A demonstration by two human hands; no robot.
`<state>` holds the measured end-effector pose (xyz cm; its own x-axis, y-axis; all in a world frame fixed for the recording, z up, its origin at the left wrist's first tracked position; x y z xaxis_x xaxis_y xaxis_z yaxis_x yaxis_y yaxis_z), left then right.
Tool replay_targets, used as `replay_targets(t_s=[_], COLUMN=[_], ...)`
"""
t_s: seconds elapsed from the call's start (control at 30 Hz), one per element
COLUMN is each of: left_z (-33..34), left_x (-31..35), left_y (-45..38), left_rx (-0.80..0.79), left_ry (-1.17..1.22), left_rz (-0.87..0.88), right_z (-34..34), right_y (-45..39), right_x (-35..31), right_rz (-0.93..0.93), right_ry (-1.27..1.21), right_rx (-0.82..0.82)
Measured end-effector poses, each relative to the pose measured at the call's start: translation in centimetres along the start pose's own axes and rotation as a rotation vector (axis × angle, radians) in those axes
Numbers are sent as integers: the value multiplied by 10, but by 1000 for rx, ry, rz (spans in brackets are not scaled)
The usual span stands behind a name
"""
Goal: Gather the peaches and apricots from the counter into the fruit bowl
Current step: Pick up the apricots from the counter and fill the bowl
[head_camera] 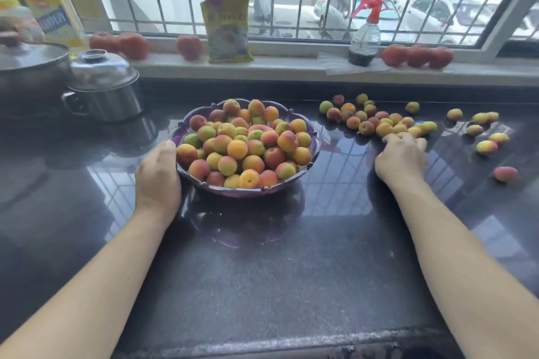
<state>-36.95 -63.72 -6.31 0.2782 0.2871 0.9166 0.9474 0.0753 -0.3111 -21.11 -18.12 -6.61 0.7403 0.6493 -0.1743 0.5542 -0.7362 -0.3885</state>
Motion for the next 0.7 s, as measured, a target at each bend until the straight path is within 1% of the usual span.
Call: replay_targets(t_s=[0.07,0.13,0.2,0.3,0.37,0.43,0.47,0.53,0.57,0.6,0.63,0.67,0.7], left_z=[-2,-2,-1,0,0,-1,-2,-3,-3,-3,-3,-2,-2], left_x=[0,0,1,2,2,1,1,3,4,5,5,5,3], left_y=[1,1,1,-1,0,0,0,0,0,0,0,0,-1], left_rx=[1,10,12,13,15,17,19,13,8,3,1,0,0], left_ry=[0,6,7,11,2,8,14,14,12,10,7,4,0], left_rz=[-5,-21,-30,-30,-32,-36,-36,-29,-22,-17,-15,-13,-10], right_z=[-1,-6,-19,-66,-95,-107,-106,-92,-83,-78,-76,-78,-78], right_y=[1,4,7,17,28,37,41,49,52,53,50,45,34], right_x=[10,6,-20,-89,-143,-189,-207,-230,-234,-232,-227,-218,-206], right_rz=[63,33,-64,-300,-469,-570,-608,-680,-697,-688,-652,-587,-501], right_ry=[58,-9,-255,-681,-820,-868,-839,-673,-594,-574,-613,-710,-822], right_rx=[-39,-63,-98,-117,-205,-297,-343,-443,-489,-519,-522,-498,-442])
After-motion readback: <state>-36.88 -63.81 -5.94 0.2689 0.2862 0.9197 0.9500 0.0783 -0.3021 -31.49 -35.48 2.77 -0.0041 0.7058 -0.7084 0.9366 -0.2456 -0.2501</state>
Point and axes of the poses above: each hand's wrist, its own y-axis away from the middle knuckle, its own z-axis out of the palm, x = y × z, the point moved 8 cm from there along -y, towards the middle knuckle, and after that the axes turned 5 degrees about x, right-handed, at the moved point
